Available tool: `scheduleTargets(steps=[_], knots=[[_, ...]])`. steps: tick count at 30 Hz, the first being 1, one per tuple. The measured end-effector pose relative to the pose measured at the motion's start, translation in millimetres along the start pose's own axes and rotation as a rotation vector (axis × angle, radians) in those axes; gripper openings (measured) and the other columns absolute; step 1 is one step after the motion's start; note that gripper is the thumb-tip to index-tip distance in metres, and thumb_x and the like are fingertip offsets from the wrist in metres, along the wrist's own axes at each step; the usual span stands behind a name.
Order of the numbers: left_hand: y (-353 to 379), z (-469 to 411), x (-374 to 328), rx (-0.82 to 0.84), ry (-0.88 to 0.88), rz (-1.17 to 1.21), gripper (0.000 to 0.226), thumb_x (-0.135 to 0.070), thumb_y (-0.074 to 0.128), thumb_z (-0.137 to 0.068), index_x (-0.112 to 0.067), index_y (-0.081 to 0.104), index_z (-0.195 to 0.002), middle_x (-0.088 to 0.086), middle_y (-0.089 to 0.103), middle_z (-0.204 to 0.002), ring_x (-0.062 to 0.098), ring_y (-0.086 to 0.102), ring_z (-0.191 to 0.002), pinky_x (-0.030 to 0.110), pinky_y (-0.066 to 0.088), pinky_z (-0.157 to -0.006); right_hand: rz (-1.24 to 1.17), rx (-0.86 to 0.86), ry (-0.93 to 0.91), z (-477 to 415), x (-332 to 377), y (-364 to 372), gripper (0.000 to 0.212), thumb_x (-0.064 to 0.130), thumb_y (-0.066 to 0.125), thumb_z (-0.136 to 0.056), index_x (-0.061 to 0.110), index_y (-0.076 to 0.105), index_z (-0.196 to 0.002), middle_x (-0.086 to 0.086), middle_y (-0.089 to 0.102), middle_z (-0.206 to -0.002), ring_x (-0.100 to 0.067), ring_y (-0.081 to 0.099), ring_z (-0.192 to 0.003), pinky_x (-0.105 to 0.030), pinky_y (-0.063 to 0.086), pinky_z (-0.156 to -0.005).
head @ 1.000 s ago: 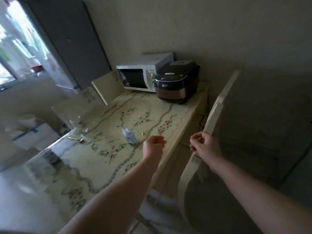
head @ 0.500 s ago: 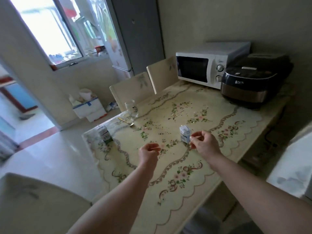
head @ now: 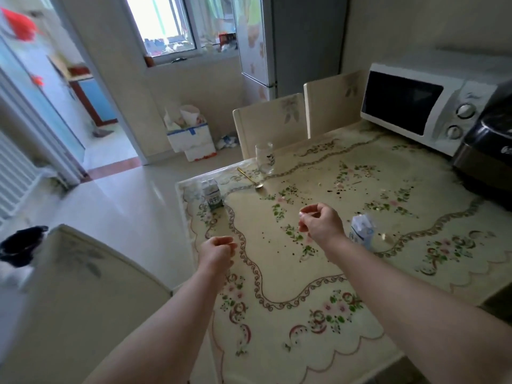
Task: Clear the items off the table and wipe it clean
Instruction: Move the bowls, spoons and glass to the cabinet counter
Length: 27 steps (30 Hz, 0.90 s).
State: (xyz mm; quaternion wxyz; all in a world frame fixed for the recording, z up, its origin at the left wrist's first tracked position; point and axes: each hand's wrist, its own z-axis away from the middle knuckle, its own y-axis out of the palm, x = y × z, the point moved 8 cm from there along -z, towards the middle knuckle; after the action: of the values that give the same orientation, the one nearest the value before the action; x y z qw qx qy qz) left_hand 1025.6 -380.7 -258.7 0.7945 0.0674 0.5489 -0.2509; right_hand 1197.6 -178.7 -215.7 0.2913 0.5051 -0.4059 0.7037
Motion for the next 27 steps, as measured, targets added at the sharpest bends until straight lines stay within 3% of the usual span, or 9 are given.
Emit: scheduleTargets(steps=[5,14,23,27], knots=[[13,-29,-20,-0.039,-0.033,-0.008,0.022,0.005,0.046,-0.093,-0.008,0.062,-0.100,0.007,0.067,-0.090,0.016,0.058,-0.078,0.028,0.046,-0.067,0.031,0.090,-0.005,-47,18,14,0.012,0.021,0.060,-0.090,0.015,0.059,-0.101,-0.004,0.066,-0.093,-0.018,0.065,-0.085,-0.027,0.055,-0.070],[72,-94,-78,-0.044,-0.017,-0.069,0.018,0.002,0.048,-0.094,-0.009,0.061,-0.101,0.010,0.067,-0.097,0.018,0.058,-0.082,0.026,0.045,-0.064,0.116,0.168,-0.003,-176,45,14,0.015,0.010,0.061,-0.088,0.025,0.057,-0.087,-0.001,0.065,-0.094,-0.019,0.065,-0.092,-0.036,0.056,-0.084],[103,-173,-95,-0.147,-0.049,-0.131,0.017,-0.004,0.051,-0.095,-0.010,0.062,-0.107,0.006,0.067,-0.099,0.018,0.061,-0.088,0.025,0.047,-0.065,0.219,0.251,-0.014,-288,41,47,0.012,0.013,0.061,-0.087,0.022,0.058,-0.095,0.000,0.062,-0.097,-0.019,0.060,-0.095,-0.030,0.053,-0.078],[113,-205,-97,-0.183,-0.080,-0.158,0.017,-0.006,0.051,-0.096,-0.011,0.063,-0.107,0.005,0.067,-0.098,0.017,0.061,-0.087,0.025,0.047,-0.066,0.249,0.309,-0.007,-327,36,73,0.021,0.019,0.067,-0.083,0.019,0.059,-0.102,-0.001,0.062,-0.101,-0.019,0.059,-0.095,-0.029,0.052,-0.078]])
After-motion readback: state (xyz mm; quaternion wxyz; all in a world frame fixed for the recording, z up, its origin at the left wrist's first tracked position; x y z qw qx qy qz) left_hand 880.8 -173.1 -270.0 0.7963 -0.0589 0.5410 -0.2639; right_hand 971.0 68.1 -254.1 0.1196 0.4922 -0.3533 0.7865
